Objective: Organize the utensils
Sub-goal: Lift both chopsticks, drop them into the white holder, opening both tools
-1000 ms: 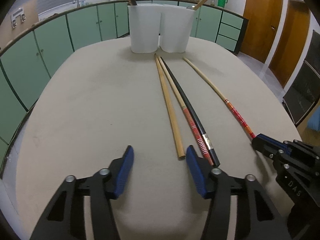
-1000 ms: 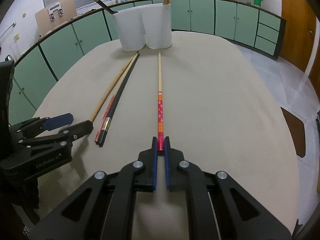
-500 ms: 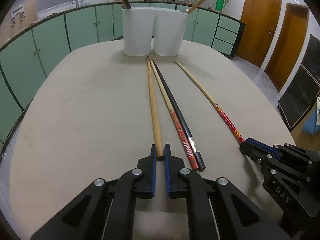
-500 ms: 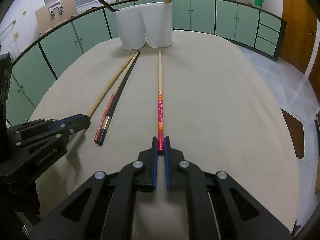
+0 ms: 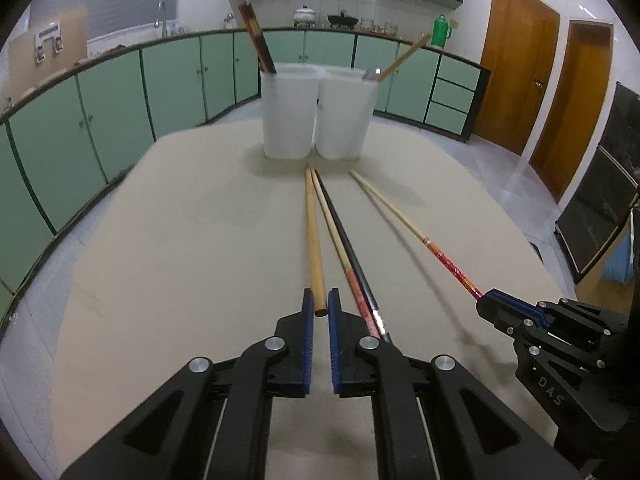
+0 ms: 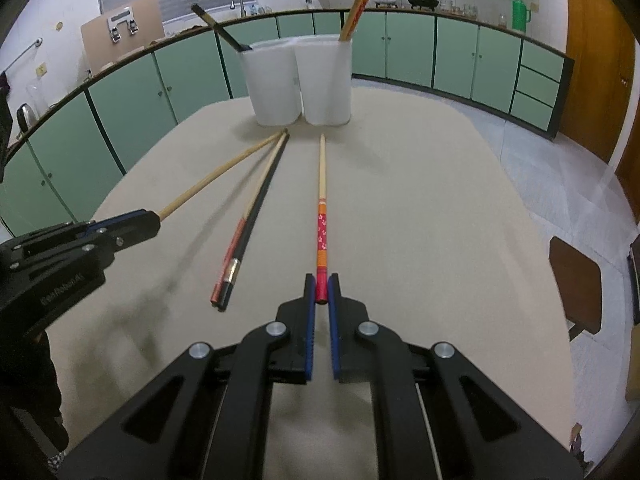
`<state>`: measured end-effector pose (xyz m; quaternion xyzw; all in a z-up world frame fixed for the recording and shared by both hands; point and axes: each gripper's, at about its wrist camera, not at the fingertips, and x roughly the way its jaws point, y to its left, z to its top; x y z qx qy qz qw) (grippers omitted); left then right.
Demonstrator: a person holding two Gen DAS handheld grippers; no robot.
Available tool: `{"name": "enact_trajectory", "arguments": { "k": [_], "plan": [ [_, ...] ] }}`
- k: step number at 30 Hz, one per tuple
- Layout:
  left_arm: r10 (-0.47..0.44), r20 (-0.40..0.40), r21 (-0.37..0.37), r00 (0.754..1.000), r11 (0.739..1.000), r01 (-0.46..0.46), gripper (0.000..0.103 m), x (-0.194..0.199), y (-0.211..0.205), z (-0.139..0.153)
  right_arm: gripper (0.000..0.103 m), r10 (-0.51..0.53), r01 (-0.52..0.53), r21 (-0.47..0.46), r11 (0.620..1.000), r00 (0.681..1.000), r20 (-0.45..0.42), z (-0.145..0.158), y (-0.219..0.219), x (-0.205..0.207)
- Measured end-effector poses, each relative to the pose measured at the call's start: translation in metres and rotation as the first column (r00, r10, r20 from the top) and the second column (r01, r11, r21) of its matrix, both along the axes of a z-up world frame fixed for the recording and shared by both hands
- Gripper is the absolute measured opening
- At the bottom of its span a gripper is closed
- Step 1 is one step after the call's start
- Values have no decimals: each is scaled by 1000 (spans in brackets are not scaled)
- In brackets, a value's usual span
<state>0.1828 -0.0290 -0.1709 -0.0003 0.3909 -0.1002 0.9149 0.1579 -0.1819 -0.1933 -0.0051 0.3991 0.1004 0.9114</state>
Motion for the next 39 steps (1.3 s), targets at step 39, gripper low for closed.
{"name": "enact_trajectory", "arguments": {
  "k": [39],
  "plan": [
    [4, 247, -108, 969, 994, 23, 7, 9, 33, 141, 5, 101, -112, 50, 992, 978, 180, 171, -4, 23]
  ]
}}
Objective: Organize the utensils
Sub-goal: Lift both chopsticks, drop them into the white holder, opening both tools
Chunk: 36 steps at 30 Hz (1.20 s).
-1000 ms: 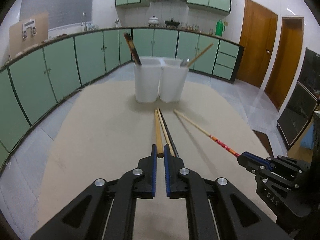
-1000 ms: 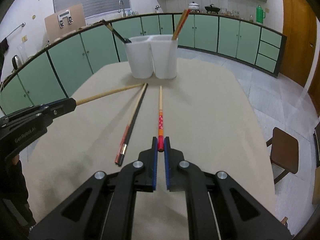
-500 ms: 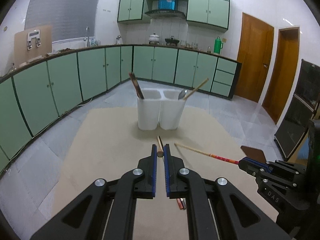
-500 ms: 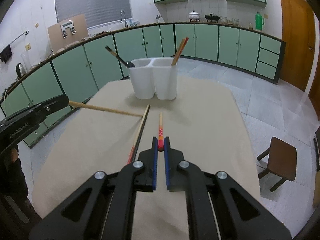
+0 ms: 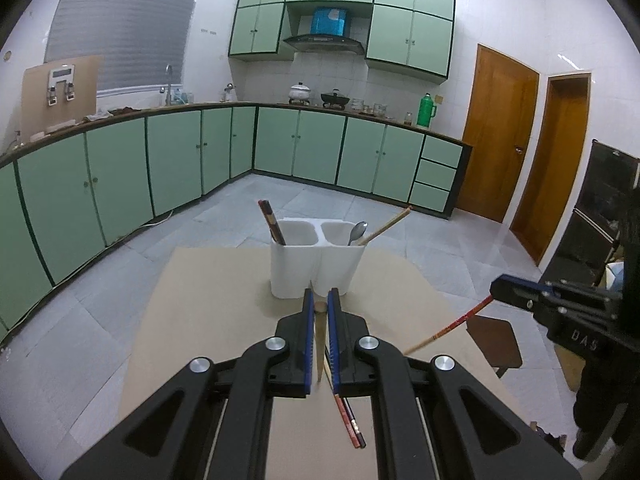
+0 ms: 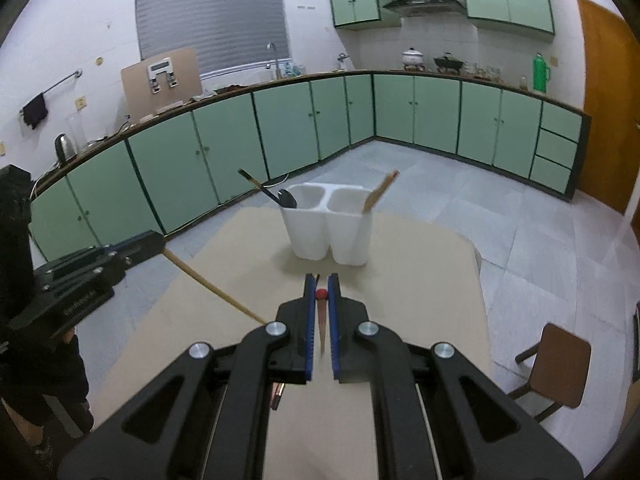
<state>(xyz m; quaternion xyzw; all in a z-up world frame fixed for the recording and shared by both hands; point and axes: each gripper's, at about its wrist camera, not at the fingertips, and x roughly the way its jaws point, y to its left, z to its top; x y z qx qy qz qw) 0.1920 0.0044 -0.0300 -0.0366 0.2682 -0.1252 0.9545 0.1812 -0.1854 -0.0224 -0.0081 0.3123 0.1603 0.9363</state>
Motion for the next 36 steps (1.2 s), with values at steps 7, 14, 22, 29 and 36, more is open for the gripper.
{"name": "enact_trajectory", "arguments": {
  "k": [7, 14, 22, 29, 36],
  "plan": [
    [-26, 24, 1, 999, 1000, 26, 7, 2, -4, 17, 5, 58, -57, 16, 998, 998, -19, 25, 1, 13],
    [-60, 71, 9, 996, 998, 59, 7, 9, -11, 40, 5, 88, -88, 17, 996, 996, 27, 60, 1, 26],
    [-60, 193, 29, 979, 998, 55, 7, 35, -16, 87, 5, 82, -82, -6, 997, 989, 126, 108, 4, 60],
    [-39, 279, 18, 959, 999, 35, 7, 74, -22, 120, 5, 38, -41, 16, 999, 982, 186, 135, 2, 107],
    [-26, 326, 31, 945, 999, 17, 7, 124, -34, 123, 5, -9, 1, 35, 999, 973, 230, 137, 0, 158]
  ]
}}
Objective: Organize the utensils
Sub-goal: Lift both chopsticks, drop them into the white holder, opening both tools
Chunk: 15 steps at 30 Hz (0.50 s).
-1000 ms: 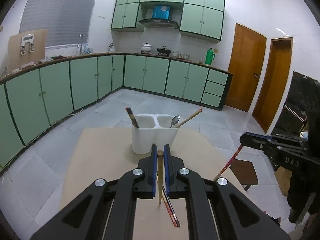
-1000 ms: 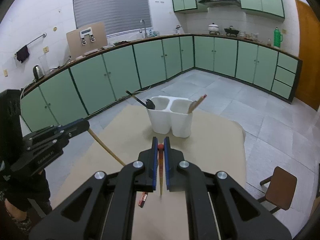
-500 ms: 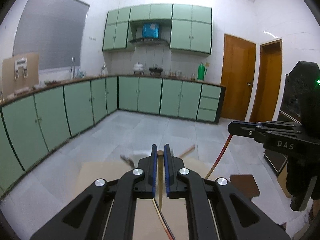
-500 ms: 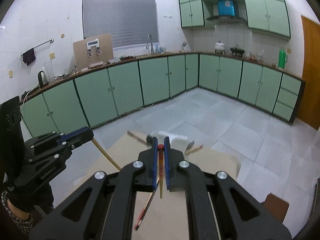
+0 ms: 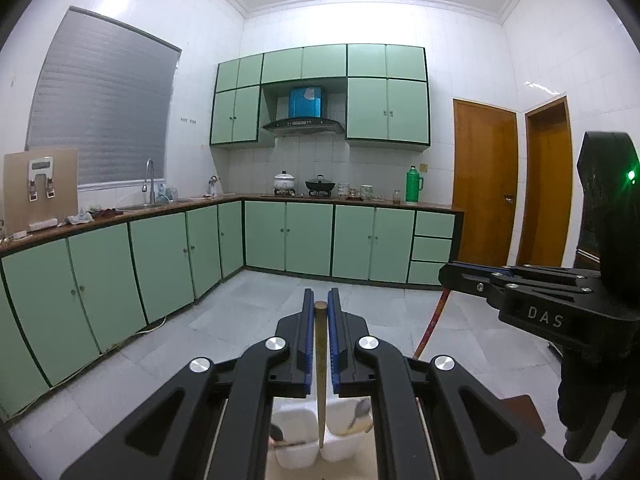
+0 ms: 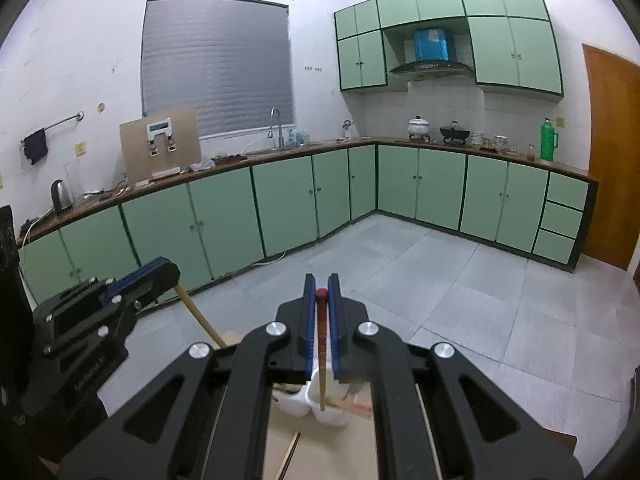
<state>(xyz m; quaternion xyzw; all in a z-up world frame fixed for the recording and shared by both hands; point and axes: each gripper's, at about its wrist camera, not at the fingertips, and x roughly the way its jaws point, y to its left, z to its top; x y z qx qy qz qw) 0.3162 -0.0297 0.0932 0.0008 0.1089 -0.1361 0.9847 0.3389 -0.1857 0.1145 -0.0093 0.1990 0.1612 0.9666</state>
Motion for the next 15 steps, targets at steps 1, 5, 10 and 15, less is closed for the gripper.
{"name": "enact_trajectory", "arguments": {
  "k": [1, 5, 10, 15],
  "plan": [
    [3, 0, 1, 1000, 1000, -3, 7, 5, -1, -3, 5, -4, 4, -2, 1000, 1000, 2, -3, 0, 5],
    [13, -13, 6, 1000, 1000, -12, 6, 32, -8, -24, 5, -20, 20, -16, 1000, 1000, -18, -25, 6, 34],
    [11, -78, 0, 997, 1000, -11, 7, 66, -9, -60, 5, -21, 20, -24, 1000, 997, -70, -61, 11, 54],
    [17, -148, 15, 989, 1000, -15, 7, 91, -5, -93, 5, -25, 21, -38, 999, 993, -118, -94, 16, 64]
  ]
}}
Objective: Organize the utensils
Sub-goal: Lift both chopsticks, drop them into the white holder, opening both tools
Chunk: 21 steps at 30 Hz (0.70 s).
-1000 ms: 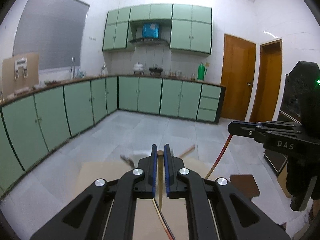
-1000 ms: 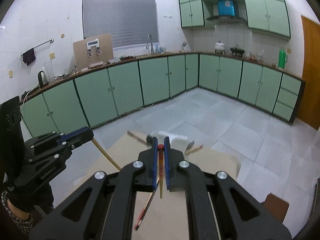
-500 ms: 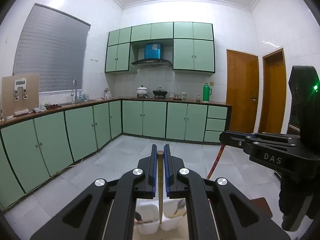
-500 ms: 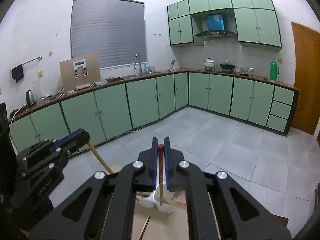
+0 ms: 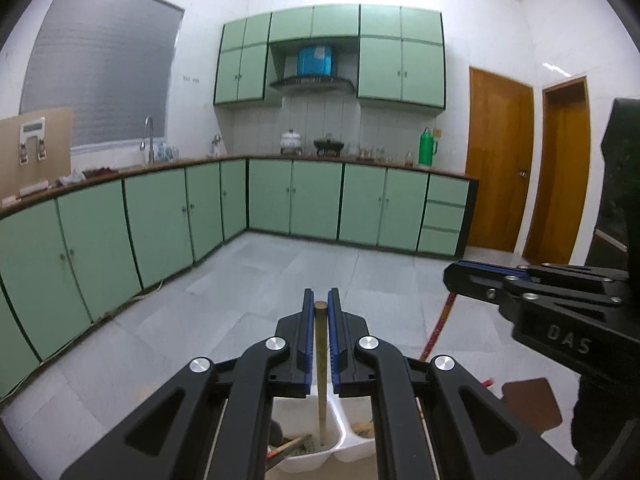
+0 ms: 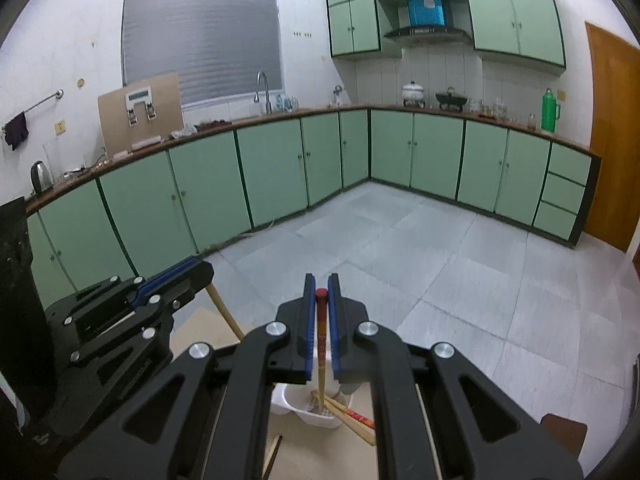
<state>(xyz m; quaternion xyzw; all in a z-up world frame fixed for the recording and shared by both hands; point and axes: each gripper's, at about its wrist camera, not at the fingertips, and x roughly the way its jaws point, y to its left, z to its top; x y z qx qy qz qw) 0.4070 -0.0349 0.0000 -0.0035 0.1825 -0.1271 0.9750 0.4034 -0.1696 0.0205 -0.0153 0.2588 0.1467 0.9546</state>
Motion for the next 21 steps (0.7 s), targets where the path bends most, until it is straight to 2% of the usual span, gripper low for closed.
{"name": "enact_trajectory", "arguments": {
  "k": [8, 10, 12, 14, 15, 17, 18, 21],
  "plan": [
    [1, -92, 14, 996, 1000, 0, 7, 18, 5, -36, 6, 3, -3, -11, 1000, 998, -62, -33, 5, 10],
    [1, -102, 10, 995, 1000, 0, 11, 17, 7, -40, 9, -4, 3, -13, 1000, 997, -72, -39, 5, 10],
    [3, -107, 7, 994, 1000, -2, 16, 14, 10, -41, 13, -10, 9, -11, 1000, 997, -81, -40, 4, 9],
    [2, -106, 0, 994, 1000, -2, 19, 10, 13, -41, 24, -21, 21, -2, 1000, 996, -82, -41, 0, 5],
    [2, -104, -5, 995, 1000, -2, 23, 7, 14, -40, 27, -26, 27, 4, 1000, 997, -77, -41, -3, 2],
    [7, -99, -10, 995, 1000, -8, 36, 2, 18, -38, 41, -34, 34, 9, 999, 997, -67, -39, -7, -5],
    [12, -96, -18, 995, 1000, -14, 44, -3, 20, -37, 44, -38, 39, 12, 999, 997, -61, -39, -10, -10],
    [16, -89, -36, 996, 999, -19, 50, -18, 25, -34, 54, -44, 46, 28, 999, 998, -47, -36, -20, -24]
  ]
}}
